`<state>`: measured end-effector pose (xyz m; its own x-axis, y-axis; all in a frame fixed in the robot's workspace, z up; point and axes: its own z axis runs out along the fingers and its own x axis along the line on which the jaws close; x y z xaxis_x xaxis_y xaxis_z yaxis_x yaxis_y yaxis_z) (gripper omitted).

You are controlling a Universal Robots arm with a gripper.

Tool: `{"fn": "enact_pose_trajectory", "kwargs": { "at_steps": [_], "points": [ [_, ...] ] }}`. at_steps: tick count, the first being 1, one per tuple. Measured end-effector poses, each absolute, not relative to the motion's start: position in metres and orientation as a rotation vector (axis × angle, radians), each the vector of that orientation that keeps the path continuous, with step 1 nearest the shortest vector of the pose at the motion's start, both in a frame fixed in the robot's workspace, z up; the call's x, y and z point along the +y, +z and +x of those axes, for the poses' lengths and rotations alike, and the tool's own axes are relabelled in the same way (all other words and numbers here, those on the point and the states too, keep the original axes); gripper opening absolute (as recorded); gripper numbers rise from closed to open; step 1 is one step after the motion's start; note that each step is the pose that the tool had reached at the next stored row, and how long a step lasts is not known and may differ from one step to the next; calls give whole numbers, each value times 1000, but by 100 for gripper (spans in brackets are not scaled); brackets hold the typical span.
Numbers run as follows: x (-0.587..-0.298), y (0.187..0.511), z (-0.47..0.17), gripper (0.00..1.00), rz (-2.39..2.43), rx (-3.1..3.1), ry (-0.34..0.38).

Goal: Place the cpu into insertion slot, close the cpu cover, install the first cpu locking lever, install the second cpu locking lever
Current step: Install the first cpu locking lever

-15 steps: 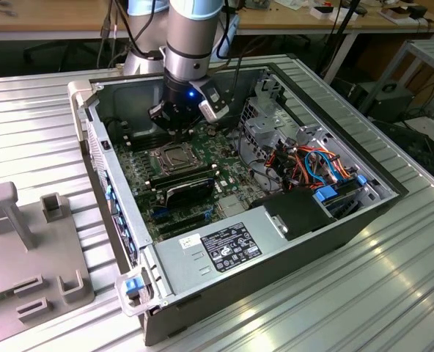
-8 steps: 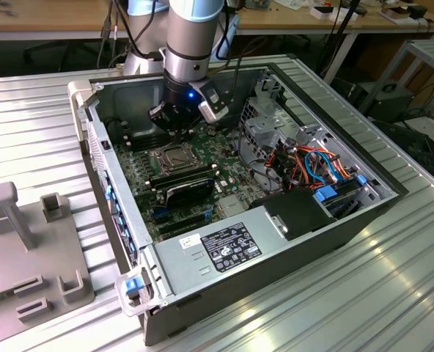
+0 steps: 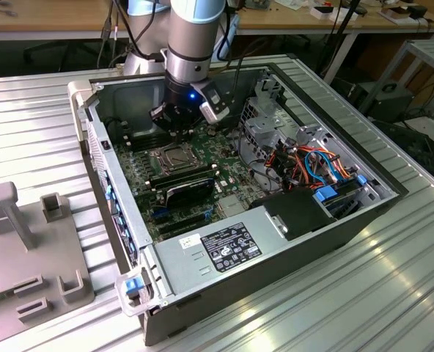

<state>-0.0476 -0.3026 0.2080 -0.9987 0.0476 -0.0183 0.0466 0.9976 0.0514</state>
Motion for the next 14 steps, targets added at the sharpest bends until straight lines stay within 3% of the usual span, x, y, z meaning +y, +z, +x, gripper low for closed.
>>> {"fn": "enact_pose_trajectory", "kwargs": {
  "at_steps": [14],
  "points": [
    [-307, 207, -47, 11, 73, 3120, 78]
  ]
}}
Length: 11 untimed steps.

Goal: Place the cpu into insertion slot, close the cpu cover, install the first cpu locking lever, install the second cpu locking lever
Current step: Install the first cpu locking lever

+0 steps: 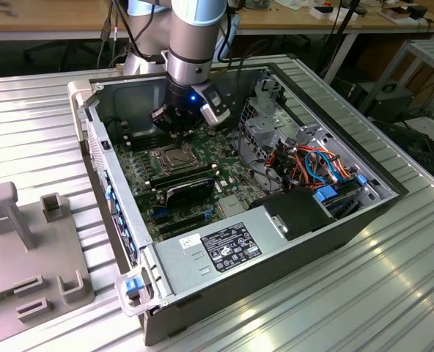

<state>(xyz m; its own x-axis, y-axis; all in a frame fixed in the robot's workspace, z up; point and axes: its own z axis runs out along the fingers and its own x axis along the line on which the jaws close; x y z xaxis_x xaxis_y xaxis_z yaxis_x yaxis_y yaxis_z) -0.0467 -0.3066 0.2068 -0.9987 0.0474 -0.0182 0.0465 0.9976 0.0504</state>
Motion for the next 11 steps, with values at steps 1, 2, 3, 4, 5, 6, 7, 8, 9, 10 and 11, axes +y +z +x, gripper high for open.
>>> {"fn": "enact_pose_trajectory", "kwargs": {
  "at_steps": [1, 2, 3, 4, 5, 6, 7, 8, 9, 10, 11],
  "points": [
    [-307, 207, -46, 11, 73, 3120, 78],
    [-307, 207, -45, 11, 73, 3120, 78],
    [-307, 206, -44, 11, 73, 3120, 78],
    [-307, 206, -44, 11, 73, 3120, 78],
    [-307, 206, -44, 11, 73, 3120, 78],
    [-307, 206, -44, 11, 73, 3120, 78],
    [-307, 206, -44, 11, 73, 3120, 78],
    [-307, 206, -45, 11, 71, 3120, 79],
    [-307, 206, -47, 11, 69, 3120, 79],
    [-307, 206, -48, 11, 68, 3120, 79],
    [-307, 206, -50, 11, 66, 3120, 78]
  ]
}}
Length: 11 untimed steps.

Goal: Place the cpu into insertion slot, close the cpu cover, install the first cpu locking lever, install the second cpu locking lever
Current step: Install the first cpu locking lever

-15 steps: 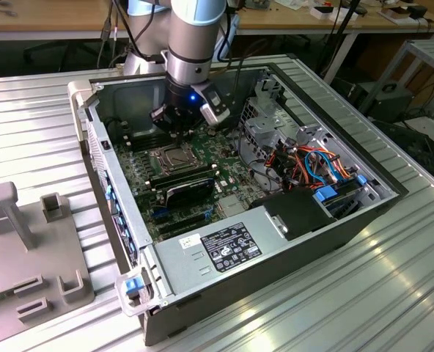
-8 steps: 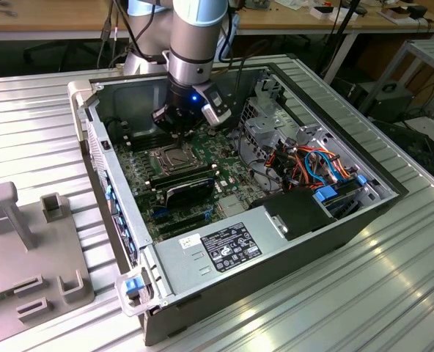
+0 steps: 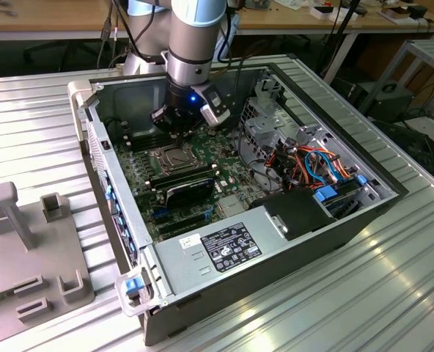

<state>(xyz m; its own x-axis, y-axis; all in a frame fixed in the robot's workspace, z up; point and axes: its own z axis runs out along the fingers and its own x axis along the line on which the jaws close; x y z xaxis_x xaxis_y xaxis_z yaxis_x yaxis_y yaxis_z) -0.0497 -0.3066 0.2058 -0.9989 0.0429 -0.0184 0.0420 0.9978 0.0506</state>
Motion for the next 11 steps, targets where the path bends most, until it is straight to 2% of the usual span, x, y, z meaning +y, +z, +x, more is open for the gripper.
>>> {"fn": "enact_pose_trajectory", "kwargs": {
  "at_steps": [11],
  "points": [
    [-305, 216, -55, 11, 50, 3121, 79]
  ]
}}
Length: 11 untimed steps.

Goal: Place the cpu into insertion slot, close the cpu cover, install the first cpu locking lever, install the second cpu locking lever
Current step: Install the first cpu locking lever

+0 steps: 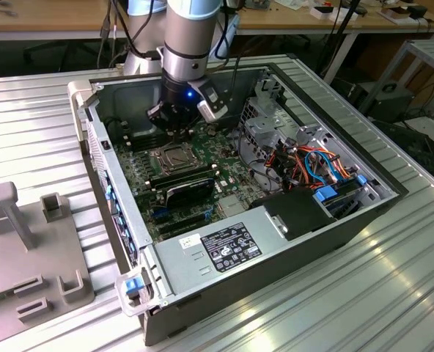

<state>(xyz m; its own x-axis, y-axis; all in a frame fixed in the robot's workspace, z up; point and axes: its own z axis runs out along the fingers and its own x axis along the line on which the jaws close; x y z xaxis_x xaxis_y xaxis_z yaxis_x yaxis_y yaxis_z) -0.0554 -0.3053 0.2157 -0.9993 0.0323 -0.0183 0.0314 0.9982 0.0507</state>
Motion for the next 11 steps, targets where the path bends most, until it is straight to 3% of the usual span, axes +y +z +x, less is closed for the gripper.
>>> {"fn": "enact_pose_trajectory", "kwargs": {
  "at_steps": [11],
  "points": [
    [-298, 218, -56, 11, 26, 3122, 80]
  ]
}}
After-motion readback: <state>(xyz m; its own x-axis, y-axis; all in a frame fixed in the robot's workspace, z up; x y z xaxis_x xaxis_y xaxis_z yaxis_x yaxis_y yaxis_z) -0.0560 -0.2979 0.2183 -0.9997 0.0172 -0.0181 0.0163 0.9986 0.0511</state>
